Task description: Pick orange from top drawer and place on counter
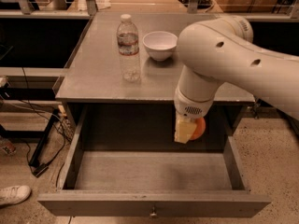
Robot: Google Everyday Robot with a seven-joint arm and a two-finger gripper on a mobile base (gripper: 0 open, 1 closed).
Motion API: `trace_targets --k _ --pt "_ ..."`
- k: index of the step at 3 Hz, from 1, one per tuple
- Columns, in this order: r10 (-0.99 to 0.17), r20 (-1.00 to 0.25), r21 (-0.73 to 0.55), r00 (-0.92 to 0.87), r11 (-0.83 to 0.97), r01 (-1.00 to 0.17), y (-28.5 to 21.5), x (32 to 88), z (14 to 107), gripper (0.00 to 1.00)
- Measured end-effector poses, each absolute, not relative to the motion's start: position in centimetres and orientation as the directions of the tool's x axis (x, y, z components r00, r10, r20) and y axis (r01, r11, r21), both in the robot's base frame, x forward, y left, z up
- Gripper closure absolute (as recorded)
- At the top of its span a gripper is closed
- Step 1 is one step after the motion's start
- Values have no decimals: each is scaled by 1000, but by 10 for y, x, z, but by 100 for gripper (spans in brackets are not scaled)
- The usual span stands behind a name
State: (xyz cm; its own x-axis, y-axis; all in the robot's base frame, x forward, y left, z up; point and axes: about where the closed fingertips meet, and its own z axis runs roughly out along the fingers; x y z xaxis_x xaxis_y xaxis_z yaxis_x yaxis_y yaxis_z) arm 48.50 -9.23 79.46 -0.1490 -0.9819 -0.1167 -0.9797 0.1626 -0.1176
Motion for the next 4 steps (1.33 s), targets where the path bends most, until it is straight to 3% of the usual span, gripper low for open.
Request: trace_targets --k 4 --pt "-974 -103 -262 -204 224 -939 -125 570 881 100"
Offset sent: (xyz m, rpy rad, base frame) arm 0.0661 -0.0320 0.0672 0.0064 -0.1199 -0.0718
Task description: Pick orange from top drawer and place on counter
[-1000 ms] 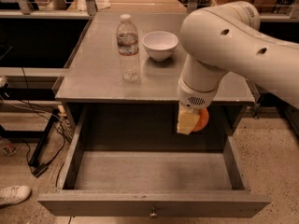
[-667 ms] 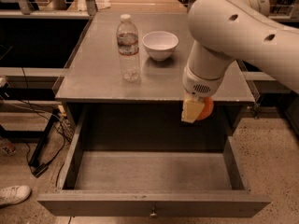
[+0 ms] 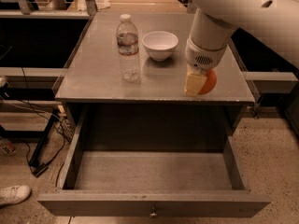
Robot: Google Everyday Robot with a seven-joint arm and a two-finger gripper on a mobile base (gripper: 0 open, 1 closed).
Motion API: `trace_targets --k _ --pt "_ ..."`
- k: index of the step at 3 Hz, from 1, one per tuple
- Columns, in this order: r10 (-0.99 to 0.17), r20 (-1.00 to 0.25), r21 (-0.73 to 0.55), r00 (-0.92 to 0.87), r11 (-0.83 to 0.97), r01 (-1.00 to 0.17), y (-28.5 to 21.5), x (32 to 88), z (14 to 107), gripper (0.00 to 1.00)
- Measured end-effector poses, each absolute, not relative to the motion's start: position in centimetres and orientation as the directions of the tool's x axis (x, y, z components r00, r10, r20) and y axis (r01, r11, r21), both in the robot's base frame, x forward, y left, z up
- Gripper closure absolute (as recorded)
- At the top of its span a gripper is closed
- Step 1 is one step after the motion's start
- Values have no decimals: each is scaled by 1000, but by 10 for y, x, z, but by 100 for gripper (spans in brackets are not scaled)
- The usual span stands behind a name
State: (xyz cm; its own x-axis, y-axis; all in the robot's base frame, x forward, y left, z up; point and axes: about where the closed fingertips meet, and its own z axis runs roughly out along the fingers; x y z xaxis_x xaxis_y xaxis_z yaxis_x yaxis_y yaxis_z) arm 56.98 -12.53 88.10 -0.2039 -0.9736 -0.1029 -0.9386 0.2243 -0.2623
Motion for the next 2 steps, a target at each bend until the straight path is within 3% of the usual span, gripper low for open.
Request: trace_targets --k 2 --pt "-974 -61 -257 -219 227 -939 -134 626 900 100"
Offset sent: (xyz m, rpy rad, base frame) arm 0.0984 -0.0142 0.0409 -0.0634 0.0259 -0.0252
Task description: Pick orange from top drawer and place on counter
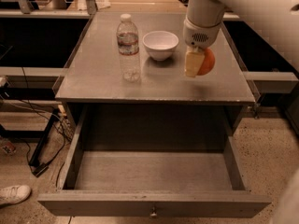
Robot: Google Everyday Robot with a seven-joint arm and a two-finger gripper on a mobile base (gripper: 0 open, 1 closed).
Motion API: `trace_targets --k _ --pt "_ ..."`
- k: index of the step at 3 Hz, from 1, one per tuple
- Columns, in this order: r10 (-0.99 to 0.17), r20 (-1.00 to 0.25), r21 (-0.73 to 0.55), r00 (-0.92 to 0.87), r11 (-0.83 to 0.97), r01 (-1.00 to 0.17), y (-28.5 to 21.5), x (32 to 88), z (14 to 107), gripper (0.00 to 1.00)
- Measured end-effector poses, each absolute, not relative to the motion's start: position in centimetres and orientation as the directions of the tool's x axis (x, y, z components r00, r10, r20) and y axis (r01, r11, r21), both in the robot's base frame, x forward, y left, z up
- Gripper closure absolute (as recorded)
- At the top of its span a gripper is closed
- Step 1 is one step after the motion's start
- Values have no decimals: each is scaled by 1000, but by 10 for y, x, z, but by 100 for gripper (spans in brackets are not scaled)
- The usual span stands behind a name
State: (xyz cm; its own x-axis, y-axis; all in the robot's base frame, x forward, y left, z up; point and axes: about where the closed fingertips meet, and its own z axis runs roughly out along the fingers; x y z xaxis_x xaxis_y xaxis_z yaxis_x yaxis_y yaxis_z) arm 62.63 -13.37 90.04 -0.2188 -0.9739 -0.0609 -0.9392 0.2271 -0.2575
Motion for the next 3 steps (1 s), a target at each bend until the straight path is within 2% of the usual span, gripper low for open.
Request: trace_targets --k 2,3 --pt "-982 -78 -169 -171 182 -969 -127 669 894 100" --pt "-980 -72 -113 -188 195 -974 -145 673 868 100"
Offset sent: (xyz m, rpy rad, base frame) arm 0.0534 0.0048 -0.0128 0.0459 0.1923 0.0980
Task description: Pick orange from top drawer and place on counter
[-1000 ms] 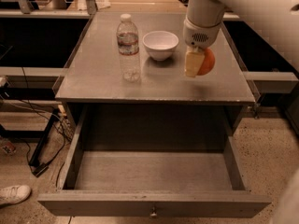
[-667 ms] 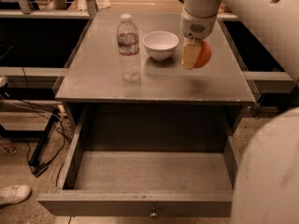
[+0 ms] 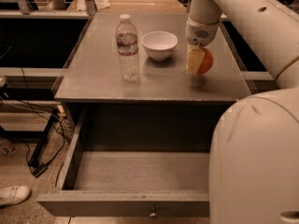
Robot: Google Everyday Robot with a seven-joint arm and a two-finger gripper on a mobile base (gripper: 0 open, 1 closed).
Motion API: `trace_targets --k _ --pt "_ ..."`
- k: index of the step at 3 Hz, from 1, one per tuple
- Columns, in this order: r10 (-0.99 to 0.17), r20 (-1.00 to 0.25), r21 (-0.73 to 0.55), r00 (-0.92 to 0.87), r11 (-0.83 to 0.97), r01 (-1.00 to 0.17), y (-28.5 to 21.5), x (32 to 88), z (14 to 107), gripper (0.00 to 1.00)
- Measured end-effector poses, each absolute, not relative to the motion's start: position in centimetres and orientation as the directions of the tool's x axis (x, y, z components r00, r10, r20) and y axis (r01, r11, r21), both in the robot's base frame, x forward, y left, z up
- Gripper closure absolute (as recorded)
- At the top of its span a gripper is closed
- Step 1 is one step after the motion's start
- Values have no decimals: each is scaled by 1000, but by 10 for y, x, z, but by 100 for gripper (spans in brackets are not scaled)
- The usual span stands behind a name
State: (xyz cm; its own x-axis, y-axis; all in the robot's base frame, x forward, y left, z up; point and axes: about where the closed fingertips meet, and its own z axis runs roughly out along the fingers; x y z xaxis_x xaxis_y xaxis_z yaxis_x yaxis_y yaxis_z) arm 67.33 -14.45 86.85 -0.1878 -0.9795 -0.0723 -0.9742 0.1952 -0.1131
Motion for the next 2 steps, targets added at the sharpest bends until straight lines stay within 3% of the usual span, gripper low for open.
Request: trace_targets --k 2 --pt "-962 -53 -49 -268 271 -961 -196 663 835 100"
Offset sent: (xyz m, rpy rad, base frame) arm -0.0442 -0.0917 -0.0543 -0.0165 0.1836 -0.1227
